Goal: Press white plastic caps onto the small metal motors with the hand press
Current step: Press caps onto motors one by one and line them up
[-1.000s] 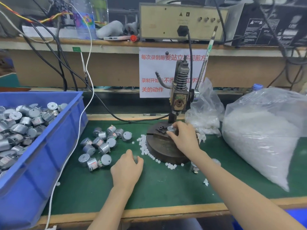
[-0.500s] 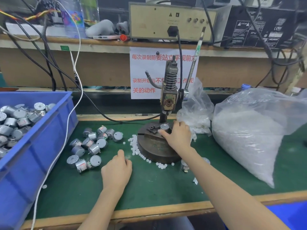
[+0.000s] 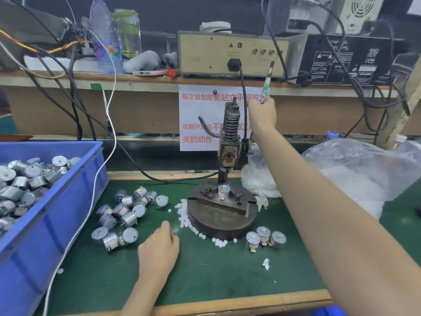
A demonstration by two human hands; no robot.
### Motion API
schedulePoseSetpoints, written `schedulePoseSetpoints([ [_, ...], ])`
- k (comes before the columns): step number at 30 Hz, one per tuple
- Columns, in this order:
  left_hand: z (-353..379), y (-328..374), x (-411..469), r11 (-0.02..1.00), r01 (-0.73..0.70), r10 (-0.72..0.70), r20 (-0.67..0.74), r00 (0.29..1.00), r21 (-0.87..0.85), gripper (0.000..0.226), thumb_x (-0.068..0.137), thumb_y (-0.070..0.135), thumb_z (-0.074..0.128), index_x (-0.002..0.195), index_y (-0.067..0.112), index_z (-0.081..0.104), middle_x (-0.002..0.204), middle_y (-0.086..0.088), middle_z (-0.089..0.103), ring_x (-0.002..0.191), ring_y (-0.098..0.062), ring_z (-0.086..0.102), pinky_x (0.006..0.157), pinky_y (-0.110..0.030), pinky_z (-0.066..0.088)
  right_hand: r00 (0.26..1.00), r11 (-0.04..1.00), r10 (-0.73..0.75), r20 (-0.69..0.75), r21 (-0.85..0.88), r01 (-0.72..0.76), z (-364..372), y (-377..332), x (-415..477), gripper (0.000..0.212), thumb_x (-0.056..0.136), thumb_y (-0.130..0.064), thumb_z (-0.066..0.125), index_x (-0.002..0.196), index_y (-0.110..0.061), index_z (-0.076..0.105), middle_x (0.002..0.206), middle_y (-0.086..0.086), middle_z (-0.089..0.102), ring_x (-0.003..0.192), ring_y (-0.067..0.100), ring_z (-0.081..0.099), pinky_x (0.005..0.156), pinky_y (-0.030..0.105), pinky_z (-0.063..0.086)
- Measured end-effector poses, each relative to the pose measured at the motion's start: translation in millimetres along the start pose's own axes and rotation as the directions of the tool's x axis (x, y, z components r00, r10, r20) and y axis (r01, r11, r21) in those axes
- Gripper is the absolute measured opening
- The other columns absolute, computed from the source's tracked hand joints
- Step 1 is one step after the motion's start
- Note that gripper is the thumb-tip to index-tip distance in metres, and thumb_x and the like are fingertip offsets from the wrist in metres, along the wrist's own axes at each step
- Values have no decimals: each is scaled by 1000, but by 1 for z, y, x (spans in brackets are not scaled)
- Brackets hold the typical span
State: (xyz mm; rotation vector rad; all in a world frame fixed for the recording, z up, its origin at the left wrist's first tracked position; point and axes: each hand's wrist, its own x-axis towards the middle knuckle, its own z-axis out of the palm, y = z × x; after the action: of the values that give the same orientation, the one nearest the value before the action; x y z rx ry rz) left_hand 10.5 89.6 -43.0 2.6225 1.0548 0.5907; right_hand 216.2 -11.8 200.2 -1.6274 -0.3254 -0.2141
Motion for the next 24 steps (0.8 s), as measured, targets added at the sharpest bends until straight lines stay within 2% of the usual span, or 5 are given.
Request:
schedulePoseSetpoints([
  [5,0,2,-1,1000,-6,5,16,1000,24,10,89,21,37,81,17,31,81,3,58,76,-23,56,58,-31,34,994,998,-43,-96,41,47,-8,-20,1,46,89,-17,46,134,-9,40,122,10,49,99,20,48,83,29,41],
  [9,1,0,0,1000,-17,17,12,1000,25,9,89,21,37,83,17,32,83,3,60,78,-23,58,58,-31,35,968,969,-136,-209,175,174,-22,-3,-31,6,91,-14,45,85,-15,46,76,-5,48,76,16,46,71,27,39],
  [12,1,-1,1,1000,-14,14,18,1000,8,9,89,21,38,83,16,34,83,2,60,79,-24,58,61,-32,38,946,937,-220,-238,217,272,-29,20,-69,25,92,-13,44,70,-20,37,66,-5,41,64,14,40,64,26,37],
  [19,-1,-3,0,999,-7,8,14,1000,-46,9,89,21,39,83,14,38,80,1,58,78,-25,57,60,-32,35,931,921,-281,-233,206,330,-28,27,-81,21,93,-8,45,77,-21,38,72,-7,42,66,6,42,69,23,39],
  [24,-1,-3,0,998,-7,7,9,1000,-56,10,89,21,38,83,13,39,77,2,55,74,-24,53,59,-31,32,921,953,-277,-272,46,300,-34,73,-87,31,89,-7,47,119,-12,47,116,6,51,106,16,51,82,13,41],
])
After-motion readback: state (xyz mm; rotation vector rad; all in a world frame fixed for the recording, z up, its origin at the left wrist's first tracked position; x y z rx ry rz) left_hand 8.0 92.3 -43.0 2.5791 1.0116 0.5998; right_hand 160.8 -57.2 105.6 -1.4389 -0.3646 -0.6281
